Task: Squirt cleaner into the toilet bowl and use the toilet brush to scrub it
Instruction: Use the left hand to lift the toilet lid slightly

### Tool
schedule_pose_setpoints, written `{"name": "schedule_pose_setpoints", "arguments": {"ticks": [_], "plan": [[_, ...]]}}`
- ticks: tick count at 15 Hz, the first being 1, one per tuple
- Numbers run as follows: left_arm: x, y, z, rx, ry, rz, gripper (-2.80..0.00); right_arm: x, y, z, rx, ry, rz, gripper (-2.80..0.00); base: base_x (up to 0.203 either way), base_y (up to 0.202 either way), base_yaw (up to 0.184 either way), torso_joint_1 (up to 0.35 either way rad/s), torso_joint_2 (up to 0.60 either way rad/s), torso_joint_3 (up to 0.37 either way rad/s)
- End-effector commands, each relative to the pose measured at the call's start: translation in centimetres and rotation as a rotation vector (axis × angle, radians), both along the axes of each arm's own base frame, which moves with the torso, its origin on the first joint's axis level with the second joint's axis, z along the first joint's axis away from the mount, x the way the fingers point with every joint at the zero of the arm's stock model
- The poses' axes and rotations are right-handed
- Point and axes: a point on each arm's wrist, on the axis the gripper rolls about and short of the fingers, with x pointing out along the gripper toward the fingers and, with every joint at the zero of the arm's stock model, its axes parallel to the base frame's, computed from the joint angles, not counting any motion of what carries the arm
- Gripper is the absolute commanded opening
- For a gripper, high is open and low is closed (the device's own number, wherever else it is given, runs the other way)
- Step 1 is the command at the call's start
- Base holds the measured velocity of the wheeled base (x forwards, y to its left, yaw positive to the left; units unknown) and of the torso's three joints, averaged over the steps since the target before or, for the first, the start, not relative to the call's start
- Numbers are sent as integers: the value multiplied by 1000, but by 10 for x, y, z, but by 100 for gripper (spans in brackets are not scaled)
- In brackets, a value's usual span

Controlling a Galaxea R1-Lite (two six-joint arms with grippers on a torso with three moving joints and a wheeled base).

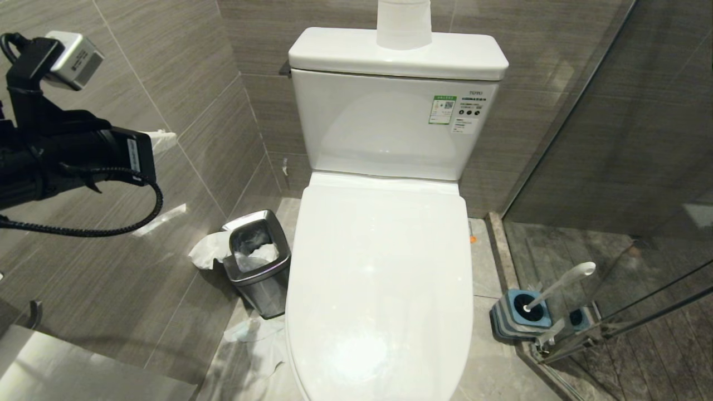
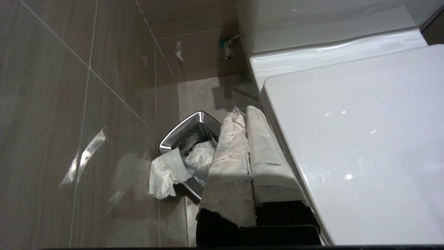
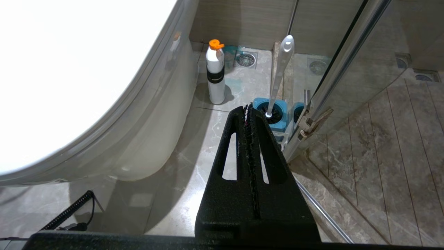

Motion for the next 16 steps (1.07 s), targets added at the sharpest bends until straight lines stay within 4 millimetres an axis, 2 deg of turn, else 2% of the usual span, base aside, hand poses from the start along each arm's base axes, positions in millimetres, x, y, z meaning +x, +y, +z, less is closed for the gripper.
{"name": "schedule_pose_setpoints", "arguments": {"ticks": [1, 16], "plan": [[0, 0, -6, 4, 19, -1, -280, 0, 0, 0, 0, 0, 0, -280, 0, 0, 0, 0, 0, 0], [13, -3, -30, 18, 105, -8, -280, 0, 0, 0, 0, 1, 0, -280, 0, 0, 0, 0, 0, 0]]}}
